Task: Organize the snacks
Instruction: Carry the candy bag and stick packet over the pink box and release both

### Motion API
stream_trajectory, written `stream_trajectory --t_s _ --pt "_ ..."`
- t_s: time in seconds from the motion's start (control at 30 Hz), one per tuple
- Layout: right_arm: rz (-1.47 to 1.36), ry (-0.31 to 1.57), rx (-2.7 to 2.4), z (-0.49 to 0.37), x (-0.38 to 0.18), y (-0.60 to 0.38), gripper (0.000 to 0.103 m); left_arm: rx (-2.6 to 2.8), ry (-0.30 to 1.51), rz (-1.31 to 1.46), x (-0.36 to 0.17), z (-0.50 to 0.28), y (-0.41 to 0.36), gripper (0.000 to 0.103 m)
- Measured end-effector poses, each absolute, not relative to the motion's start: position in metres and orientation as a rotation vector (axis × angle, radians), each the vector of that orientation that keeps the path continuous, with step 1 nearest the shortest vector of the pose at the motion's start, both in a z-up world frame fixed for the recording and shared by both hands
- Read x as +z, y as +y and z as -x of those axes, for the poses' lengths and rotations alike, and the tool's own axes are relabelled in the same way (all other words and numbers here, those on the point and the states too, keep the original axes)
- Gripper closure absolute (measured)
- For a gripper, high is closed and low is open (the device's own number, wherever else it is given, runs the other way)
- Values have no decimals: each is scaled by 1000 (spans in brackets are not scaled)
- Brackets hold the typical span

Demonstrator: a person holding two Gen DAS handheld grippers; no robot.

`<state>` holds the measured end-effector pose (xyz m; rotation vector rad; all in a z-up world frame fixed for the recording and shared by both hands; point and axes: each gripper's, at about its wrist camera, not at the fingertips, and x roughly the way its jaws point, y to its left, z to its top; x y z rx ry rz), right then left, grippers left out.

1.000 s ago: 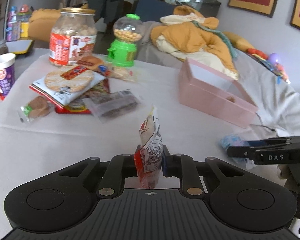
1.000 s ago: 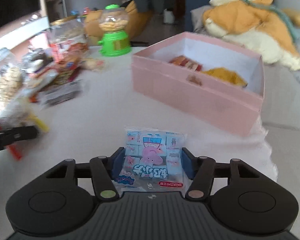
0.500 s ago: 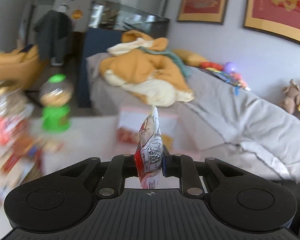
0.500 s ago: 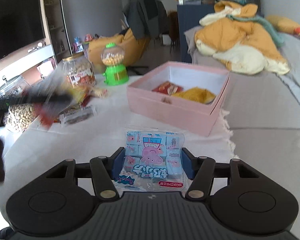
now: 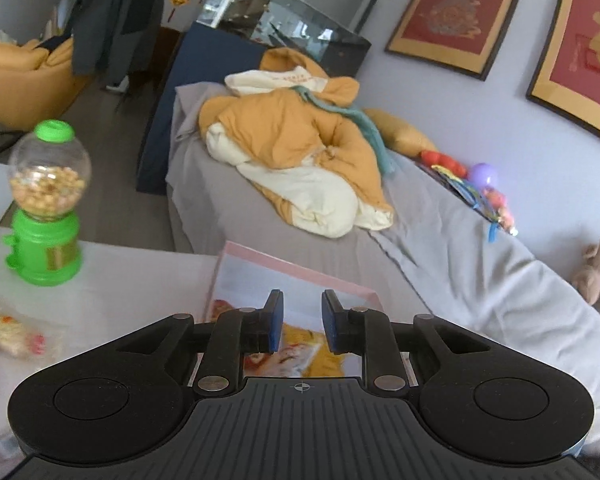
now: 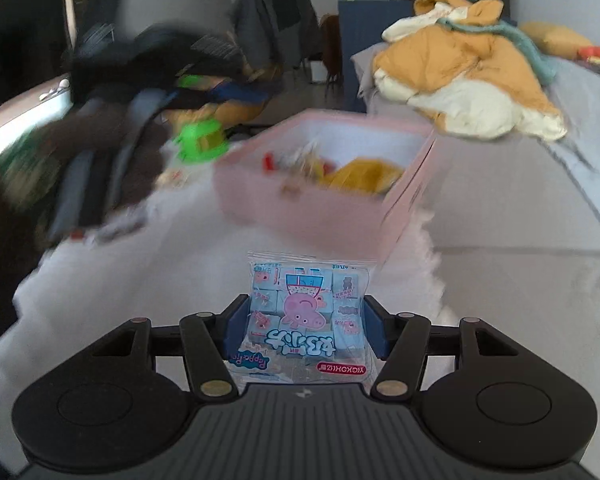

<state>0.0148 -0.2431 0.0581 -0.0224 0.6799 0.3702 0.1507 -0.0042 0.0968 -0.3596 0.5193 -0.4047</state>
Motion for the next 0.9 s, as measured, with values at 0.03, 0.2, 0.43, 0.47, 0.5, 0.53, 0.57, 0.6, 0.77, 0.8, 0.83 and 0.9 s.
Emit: stream_trajectory --t_s 0.03,0.2,0.43,0.47,0.5,0.53,0.57,0.6,0.77,0.8,0.83,0.9 --pt "27 662 368 -27 72 -245 44 -405 524 346 102 -147 2 79" --pt "39 582 310 -124 158 -239 44 -325 586 252 107 -127 42 79" --pt "-19 832 222 -268 108 -208 44 -206 648 217 76 -81 114 79" --pt "-26 855 204 -278 96 -206 43 -175 653 204 71 -77 125 79" --pt "-28 877 199 -285 85 -203 42 -150 651 197 68 -74 135 79" --pt "-26 893 199 -290 77 -201 41 -120 642 197 66 -70 147 79" --pt "-16 897 191 -292 74 -197 37 -96 631 208 64 -67 159 79" --pt "1 890 179 -291 73 -194 29 -75 620 226 63 -66 171 79" --pt "88 811 176 -266 92 -163 20 51 564 312 58 -61 215 79" --pt "83 806 215 -258 98 -153 16 66 561 326 56 -59 222 79" --pt "67 810 279 -249 100 -141 15 69 561 333 55 -56 229 79" --pt "33 838 389 -233 98 -117 14 71 569 342 51 -53 235 79"
